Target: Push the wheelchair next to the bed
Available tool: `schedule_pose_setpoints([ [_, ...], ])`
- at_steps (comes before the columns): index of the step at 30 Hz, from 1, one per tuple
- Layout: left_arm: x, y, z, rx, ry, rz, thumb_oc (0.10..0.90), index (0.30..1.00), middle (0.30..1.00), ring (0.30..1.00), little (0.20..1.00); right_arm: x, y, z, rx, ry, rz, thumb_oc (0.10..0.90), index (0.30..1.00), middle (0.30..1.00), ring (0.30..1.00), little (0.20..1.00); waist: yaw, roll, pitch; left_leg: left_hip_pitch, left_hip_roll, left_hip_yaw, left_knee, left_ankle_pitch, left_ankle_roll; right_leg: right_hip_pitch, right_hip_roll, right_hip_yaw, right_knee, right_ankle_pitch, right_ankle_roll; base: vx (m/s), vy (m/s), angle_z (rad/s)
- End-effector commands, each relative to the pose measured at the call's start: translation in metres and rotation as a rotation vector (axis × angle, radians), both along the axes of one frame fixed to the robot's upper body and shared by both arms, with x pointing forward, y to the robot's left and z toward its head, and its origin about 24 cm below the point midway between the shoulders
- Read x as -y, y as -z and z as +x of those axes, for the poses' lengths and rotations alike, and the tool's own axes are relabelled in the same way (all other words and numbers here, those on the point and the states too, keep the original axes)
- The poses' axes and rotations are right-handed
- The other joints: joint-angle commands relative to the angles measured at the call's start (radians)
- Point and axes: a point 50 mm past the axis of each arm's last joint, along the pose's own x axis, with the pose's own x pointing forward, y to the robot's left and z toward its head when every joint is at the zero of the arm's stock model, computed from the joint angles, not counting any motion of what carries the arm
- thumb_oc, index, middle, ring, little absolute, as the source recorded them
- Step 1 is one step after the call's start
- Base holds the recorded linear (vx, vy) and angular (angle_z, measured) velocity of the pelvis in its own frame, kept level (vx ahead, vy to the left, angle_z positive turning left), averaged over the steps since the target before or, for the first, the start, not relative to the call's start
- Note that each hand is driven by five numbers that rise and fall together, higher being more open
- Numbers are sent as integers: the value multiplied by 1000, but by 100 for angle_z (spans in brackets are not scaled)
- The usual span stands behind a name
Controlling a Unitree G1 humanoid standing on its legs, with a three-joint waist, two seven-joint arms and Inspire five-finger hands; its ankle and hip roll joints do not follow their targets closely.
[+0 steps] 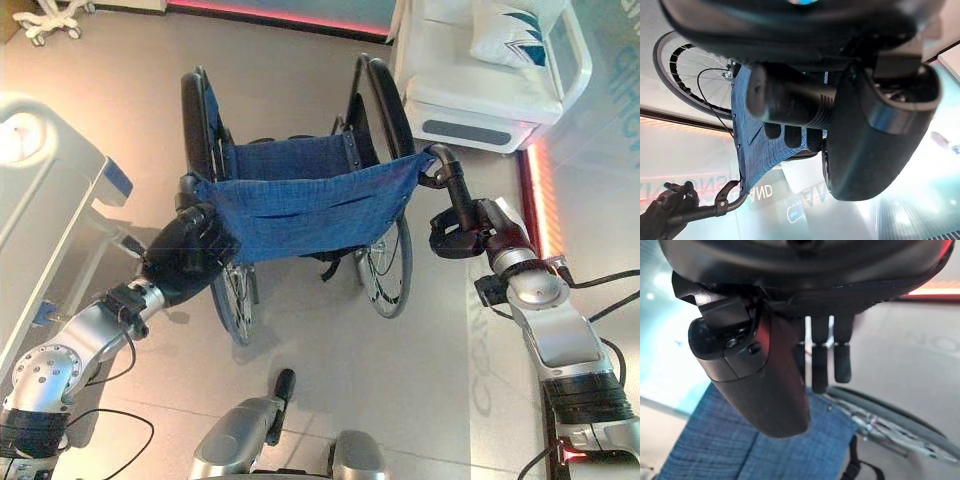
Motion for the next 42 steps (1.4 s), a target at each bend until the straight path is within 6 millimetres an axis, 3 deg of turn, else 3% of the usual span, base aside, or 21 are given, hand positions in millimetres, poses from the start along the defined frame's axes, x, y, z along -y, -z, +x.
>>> schedule_pose_setpoints([
  [1,-27,-70,-2,356,-82,-177,400,300,300,300,300,-32,-24,10,136,-162,17,400,300,300,300,300,42,-23,-269,-95,-25,29,32,1,-33,35,88,-58,-203,259,-73,180,-13,-1],
  [4,-26,-75,3,416,-90,-180,400,300,300,300,300,-36,-37,17,195,-164,4,400,300,300,300,300,28,-6,-229,-113,-32,7,95,-22,-53,-9,97,-39,-374,222,-114,98,-53,-27],
  [5,-21,-81,9,479,-90,-195,400,300,300,300,300,-41,-49,23,256,-171,-3,400,300,300,300,300,3,3,-175,-115,-43,-20,127,-37,-61,-75,97,18,-453,295,-111,6,-81,-9],
  [8,-17,-91,13,530,-80,-203,400,300,300,300,300,-41,-63,25,314,-182,-8,400,300,300,300,300,-42,-6,-115,-104,-46,-37,176,-97,-56,-174,65,100,-533,440,-63,91,-172,68],
  [9,-17,-92,13,531,-80,-203,400,300,300,300,300,-41,-65,24,316,-184,-7,400,300,300,300,300,-47,-7,-111,-101,-44,-37,183,-109,-54,-185,63,105,-540,451,-58,388,-254,73],
  [10,-18,-96,13,526,-75,-193,400,300,300,300,300,-38,-69,21,314,-191,-3,400,300,300,300,300,-73,-20,-99,-74,-41,-35,215,-174,-43,-250,44,133,-584,498,-29,475,-243,58],
  [14,-18,-97,10,506,-71,-182,400,300,300,300,300,-34,-71,16,303,-197,11,400,300,300,300,300,-92,-28,-100,-27,-27,-39,273,-257,-28,-307,48,127,-572,517,-12,477,-199,33],
  [15,-17,-91,9,482,-69,-169,400,300,300,300,300,-34,-71,17,301,-196,19,400,300,300,300,300,-95,-27,-120,3,-10,-44,310,-259,-28,-305,65,112,-537,501,-30,854,-321,47],
  [17,-17,-83,11,445,-71,-160,400,300,300,300,300,-34,-73,19,293,-196,26,400,300,300,300,300,-95,-24,-146,21,0,-58,355,-227,-38,-283,87,107,-509,477,-48,728,-241,76],
  [19,-20,-74,5,383,-94,-150,400,300,300,300,300,-34,-70,14,248,-204,25,400,300,300,300,300,-102,-17,-200,82,60,-72,496,-38,-102,-231,115,48,-451,413,-109,658,-213,81],
  [21,-24,-72,1,375,-108,-146,400,300,300,300,300,-40,-67,9,221,-215,17,400,300,300,300,300,-99,-25,-211,32,62,-63,663,42,-117,-185,125,21,-455,384,-148,440,-205,40],
  [24,-29,-73,-5,378,-108,-138,400,300,300,300,300,-42,-68,5,208,-228,12,400,300,300,300,300,-79,-37,-216,-65,30,-54,772,37,-106,-123,140,17,-457,356,-169,446,-159,23],
  [27,-32,-75,-9,370,-99,-132,400,300,300,300,300,-44,-71,4,205,-242,3,400,300,300,300,300,-52,-39,-214,-145,17,-53,667,2,-79,-66,166,47,-456,327,-171,426,-75,0],
  [29,-33,-77,-10,365,-92,-126,400,300,300,300,300,-47,-74,7,209,-249,2,400,300,300,300,300,-35,-33,-211,-164,24,-47,509,9,-76,-38,190,63,-450,295,-172,373,-22,-5],
  [33,-31,-63,-6,359,-102,-123,400,300,300,300,300,-54,-63,16,199,-267,11,400,300,300,300,300,-10,-11,-196,-185,56,-16,103,131,-117,41,254,94,-456,236,-182,450,41,-9],
  [34,-30,-56,-9,358,-114,-120,400,300,300,300,300,-54,-54,15,187,-274,11,400,300,300,300,300,1,3,-194,-211,72,-12,-42,199,-132,89,274,112,-462,217,-186,502,69,-17],
  [35,-30,-55,-10,357,-114,-120,400,300,300,300,300,-53,-53,14,185,-274,11,400,300,300,300,300,4,0,-194,-205,71,-11,-61,209,-132,96,272,114,-464,215,-186,635,110,-30],
  [36,-32,-53,-14,360,-122,-118,400,300,300,300,300,-50,-50,9,180,-277,14,400,300,300,300,300,15,5,-194,-220,70,-1,-177,227,-137,133,279,131,-466,200,-186,356,69,-33],
  [38,-35,-52,-18,365,-135,-115,400,300,300,300,300,-45,-48,5,181,-284,17,400,300,300,300,300,24,8,-196,-230,67,-3,-159,229,-134,159,275,146,-459,176,-184,516,131,-36],
  [39,-37,-55,-20,368,-145,-110,400,300,300,300,300,-44,-46,5,180,-292,27,400,300,300,300,300,29,7,-208,-211,64,11,-131,172,-123,171,261,144,-432,146,-169,480,139,-36],
  [42,-40,-57,-20,362,-164,-104,400,300,300,300,300,-45,-40,5,170,-309,35,400,300,300,300,300,41,-4,-224,-202,42,11,-42,131,-105,189,230,126,-373,142,-139,504,143,-39],
])
